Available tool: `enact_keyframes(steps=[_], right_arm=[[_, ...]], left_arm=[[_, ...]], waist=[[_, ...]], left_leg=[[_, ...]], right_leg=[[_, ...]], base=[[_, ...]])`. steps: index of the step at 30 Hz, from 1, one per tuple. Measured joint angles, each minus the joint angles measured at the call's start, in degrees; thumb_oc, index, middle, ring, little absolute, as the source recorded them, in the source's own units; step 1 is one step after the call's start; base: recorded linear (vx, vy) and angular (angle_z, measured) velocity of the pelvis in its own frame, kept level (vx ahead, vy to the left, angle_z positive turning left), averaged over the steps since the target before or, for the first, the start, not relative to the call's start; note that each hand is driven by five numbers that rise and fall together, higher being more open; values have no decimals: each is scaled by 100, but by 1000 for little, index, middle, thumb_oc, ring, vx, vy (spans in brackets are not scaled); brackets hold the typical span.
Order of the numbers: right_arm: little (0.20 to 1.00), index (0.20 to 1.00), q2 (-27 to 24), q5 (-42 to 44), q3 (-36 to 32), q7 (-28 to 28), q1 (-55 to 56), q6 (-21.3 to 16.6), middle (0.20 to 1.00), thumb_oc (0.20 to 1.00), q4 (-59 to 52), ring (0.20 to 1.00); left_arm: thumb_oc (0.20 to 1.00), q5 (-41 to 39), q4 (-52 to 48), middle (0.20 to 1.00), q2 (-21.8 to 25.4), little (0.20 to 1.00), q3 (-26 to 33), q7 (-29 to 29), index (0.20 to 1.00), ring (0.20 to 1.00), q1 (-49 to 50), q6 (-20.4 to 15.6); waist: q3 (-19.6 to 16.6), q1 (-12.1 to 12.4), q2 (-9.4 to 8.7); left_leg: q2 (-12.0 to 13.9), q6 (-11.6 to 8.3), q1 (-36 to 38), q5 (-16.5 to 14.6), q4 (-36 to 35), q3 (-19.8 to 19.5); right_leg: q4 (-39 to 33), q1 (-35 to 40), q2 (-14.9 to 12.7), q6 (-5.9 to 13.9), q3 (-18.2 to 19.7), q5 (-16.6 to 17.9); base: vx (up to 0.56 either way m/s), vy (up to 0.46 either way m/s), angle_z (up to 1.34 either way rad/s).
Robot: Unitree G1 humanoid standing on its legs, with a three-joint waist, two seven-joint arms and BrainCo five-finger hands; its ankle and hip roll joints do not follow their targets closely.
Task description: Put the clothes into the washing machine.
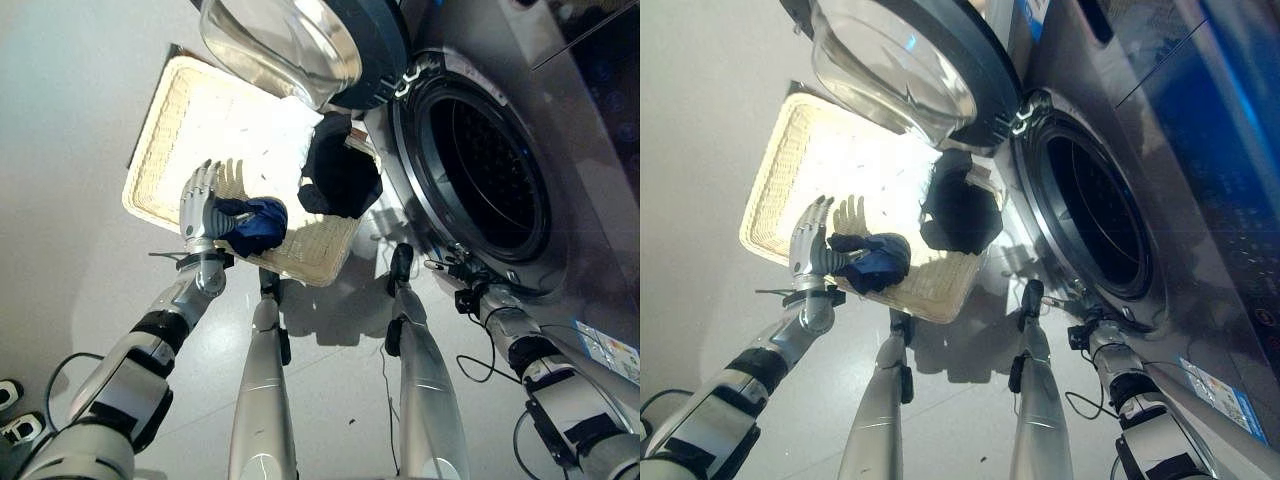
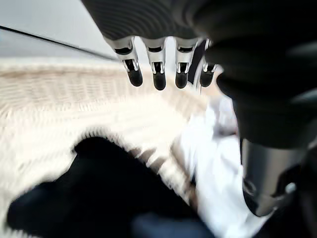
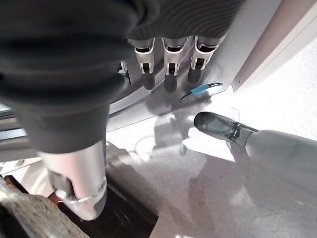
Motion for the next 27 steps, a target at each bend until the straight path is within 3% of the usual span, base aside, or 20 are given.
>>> enact_keyframes(steps=[13, 27], right_arm=[[1000, 1000, -103, 129, 145, -16, -411, -103, 1000, 1000, -101, 1000], [1000, 1000, -258, 238, 281, -55, -652, -145, 1000, 1000, -82, 1000]], left_arm=[[1000, -41, 692, 1000, 151, 1000, -495, -989, 1000, 1000, -456, 141], [1000, -209, 946, 1000, 147, 1000, -609, -1375, 1000, 1000, -604, 255]], waist=[[3, -74, -17], [0, -75, -22]], left_leg=[[-1, -6, -560, -147, 346, -20], [-12, -17, -800, -154, 413, -157]], right_leg=[[457, -644, -5, -8, 103, -198], [598, -869, -7, -21, 68, -256]], base=[[1, 24, -2], [0, -2, 0]])
